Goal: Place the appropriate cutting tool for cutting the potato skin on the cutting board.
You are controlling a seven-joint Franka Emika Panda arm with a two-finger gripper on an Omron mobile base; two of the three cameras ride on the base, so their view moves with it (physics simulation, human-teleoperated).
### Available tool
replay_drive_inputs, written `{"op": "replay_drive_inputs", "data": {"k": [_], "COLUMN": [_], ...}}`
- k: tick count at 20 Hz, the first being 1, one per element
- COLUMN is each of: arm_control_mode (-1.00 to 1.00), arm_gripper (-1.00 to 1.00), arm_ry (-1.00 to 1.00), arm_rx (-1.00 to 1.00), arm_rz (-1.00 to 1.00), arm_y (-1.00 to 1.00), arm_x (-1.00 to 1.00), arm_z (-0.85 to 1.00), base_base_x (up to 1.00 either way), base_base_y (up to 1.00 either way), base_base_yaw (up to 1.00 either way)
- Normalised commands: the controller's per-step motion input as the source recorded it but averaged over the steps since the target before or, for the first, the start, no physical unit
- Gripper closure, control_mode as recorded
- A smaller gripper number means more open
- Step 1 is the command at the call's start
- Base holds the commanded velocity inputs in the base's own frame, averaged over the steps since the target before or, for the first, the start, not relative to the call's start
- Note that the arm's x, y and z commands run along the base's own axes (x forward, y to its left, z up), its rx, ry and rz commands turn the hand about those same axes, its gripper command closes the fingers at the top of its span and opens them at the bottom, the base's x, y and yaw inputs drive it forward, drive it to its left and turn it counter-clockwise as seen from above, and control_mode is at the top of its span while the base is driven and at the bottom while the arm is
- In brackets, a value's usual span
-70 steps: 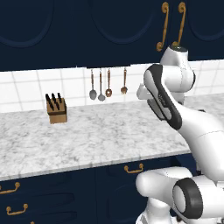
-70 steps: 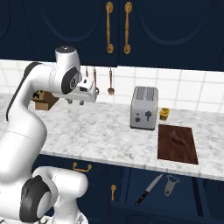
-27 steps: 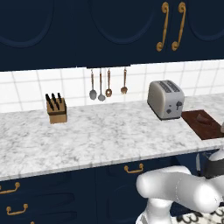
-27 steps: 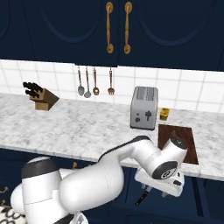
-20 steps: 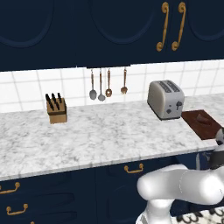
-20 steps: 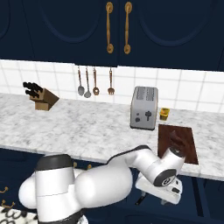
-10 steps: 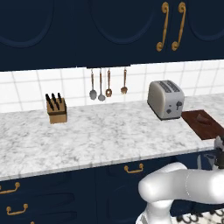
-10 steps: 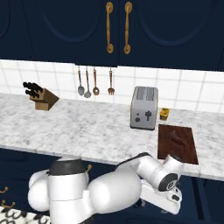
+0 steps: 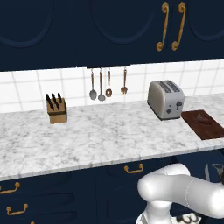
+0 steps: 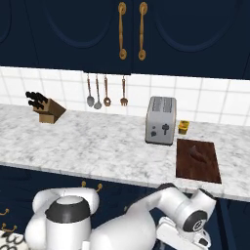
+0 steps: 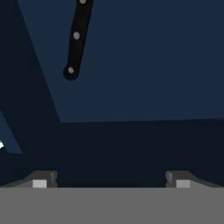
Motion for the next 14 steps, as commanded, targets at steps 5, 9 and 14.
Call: {"op": "replay_drive_inputs", "data": {"k": [5,9,14], "arm_control_mode": [-1.00,-1.00,-1.00], "arm_gripper": [-1.00,-1.00,-1.00], "arm_ry": [0.01,-0.11,-0.03], "arm_rx": [0.00,0.00,0.00], "arm_rz": [-0.02,-0.09,-0.08], "arm_y": [-0.47,-0.45,-0.48], "arm_x": [0.73,0.65,0.60], "arm_z": [0.09,-0.02,-0.16], "base_base_x": [0.00,0.00,0.00], "base_base_y": [0.00,0.00,0.00], "base_base_yaw": [0.00,0.00,0.00]}}
